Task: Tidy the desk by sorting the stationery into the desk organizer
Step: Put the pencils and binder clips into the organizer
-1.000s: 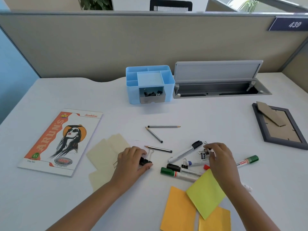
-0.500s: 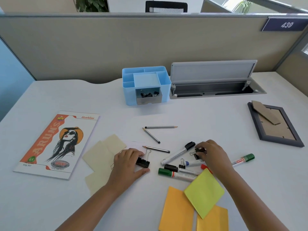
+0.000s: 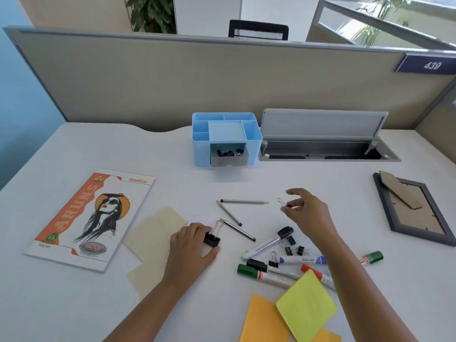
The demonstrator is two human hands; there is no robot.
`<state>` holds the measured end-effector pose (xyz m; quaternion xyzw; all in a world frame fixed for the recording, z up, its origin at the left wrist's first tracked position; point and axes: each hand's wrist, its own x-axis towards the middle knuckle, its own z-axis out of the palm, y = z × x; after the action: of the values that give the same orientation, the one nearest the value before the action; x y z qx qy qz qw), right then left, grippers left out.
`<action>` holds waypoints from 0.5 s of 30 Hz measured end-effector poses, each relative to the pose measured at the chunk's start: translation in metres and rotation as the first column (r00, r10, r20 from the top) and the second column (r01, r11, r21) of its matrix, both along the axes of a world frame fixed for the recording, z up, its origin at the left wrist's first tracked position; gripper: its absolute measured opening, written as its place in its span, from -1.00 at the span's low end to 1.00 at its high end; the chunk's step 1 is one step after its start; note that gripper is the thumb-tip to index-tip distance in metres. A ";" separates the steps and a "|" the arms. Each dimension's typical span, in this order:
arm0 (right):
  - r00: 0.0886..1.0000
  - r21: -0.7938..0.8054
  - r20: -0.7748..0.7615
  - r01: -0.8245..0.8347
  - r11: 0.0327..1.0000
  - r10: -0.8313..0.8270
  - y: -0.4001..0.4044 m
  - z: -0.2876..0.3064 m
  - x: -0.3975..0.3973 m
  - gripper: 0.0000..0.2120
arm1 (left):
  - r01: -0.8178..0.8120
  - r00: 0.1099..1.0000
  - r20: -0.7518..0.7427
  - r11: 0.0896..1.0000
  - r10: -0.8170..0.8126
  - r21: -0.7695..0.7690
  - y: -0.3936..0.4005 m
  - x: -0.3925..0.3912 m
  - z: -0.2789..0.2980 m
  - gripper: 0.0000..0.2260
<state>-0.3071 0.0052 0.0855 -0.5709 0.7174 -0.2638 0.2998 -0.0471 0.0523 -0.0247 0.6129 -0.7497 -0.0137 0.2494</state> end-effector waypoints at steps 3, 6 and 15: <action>0.998 -0.076 0.030 -0.043 0.996 0.046 -0.031 0.017 0.026 -0.66 | 0.003 1.000 -0.030 1.000 -0.003 0.017 0.000 0.000 0.000 -0.65; 0.994 -0.118 0.007 -0.105 0.987 0.107 -0.067 0.030 0.054 -0.70 | 0.014 0.998 -0.058 0.999 -0.011 0.046 0.000 -0.001 0.001 -0.66; 0.968 -0.110 -0.197 -0.177 0.978 0.153 -0.133 0.045 0.097 -0.70 | 0.064 0.972 -0.231 0.994 -0.042 0.090 -0.002 0.003 0.005 -0.66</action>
<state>-0.2098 -0.1281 0.1303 -0.6690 0.6740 -0.2278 0.2149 -0.0437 0.0503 -0.0196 0.5984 -0.7304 -0.1270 0.3038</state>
